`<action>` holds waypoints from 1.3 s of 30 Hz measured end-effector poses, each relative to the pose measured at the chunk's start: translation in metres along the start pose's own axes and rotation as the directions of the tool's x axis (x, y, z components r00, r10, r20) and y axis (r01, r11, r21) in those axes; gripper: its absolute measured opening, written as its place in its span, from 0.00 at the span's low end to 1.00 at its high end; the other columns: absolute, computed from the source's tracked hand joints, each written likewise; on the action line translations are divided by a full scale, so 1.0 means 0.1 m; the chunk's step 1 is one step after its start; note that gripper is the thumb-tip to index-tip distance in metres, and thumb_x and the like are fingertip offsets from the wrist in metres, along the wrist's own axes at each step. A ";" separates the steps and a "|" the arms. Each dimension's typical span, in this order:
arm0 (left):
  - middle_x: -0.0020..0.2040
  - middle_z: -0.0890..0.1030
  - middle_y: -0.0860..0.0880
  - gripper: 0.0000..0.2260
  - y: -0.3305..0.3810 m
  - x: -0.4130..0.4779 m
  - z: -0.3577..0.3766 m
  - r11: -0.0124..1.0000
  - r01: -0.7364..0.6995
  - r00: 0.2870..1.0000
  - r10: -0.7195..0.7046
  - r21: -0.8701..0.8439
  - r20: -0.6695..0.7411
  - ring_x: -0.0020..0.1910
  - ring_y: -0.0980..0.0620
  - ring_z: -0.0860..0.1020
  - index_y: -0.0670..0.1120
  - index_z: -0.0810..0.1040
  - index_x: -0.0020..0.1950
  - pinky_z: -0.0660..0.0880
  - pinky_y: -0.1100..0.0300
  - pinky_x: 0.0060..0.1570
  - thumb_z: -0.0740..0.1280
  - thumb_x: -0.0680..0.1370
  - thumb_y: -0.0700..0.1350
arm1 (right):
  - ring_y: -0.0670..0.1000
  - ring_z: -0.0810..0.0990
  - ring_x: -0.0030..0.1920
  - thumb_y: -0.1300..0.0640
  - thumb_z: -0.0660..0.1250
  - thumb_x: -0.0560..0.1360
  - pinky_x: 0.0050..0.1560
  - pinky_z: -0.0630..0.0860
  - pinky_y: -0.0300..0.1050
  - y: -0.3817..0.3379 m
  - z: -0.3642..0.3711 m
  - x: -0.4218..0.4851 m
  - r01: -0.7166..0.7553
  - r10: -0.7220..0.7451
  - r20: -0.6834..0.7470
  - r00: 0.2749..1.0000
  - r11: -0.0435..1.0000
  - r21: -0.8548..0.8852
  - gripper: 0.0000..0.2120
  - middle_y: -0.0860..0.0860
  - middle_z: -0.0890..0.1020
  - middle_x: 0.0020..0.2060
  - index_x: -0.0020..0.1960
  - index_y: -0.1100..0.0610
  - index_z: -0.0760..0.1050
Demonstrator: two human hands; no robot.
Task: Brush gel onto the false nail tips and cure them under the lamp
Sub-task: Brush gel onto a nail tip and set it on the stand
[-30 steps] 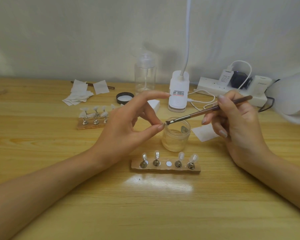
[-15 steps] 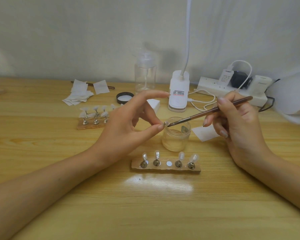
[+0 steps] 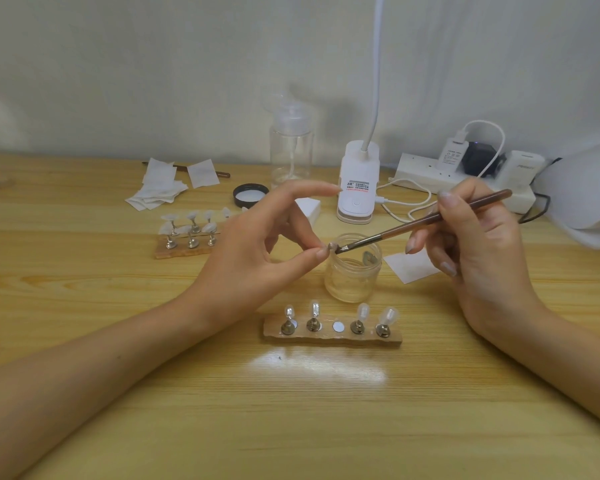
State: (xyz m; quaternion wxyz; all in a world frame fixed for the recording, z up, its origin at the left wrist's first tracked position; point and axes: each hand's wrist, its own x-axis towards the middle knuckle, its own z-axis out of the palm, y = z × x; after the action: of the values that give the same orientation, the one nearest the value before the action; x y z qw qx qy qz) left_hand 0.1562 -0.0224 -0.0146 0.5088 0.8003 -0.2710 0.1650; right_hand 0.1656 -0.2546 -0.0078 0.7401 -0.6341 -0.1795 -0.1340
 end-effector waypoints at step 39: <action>0.40 0.83 0.52 0.23 0.00 0.00 -0.01 1.000 0.010 1.000 -0.010 -0.007 0.012 0.44 0.57 0.81 0.51 0.74 0.70 0.68 0.56 0.38 0.73 0.77 0.38 | 0.45 0.63 0.20 0.56 0.59 0.82 0.24 0.63 0.33 0.01 -0.01 0.02 0.010 -0.010 -0.010 1.000 1.000 -0.015 0.15 0.54 0.82 0.29 0.38 0.48 0.72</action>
State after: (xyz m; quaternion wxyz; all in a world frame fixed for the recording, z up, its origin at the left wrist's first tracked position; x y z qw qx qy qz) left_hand 0.1563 -0.0219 -0.0139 0.5107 0.8008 -0.2708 0.1568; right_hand 0.1681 -0.2554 -0.0079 0.7354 -0.6381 -0.1781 -0.1421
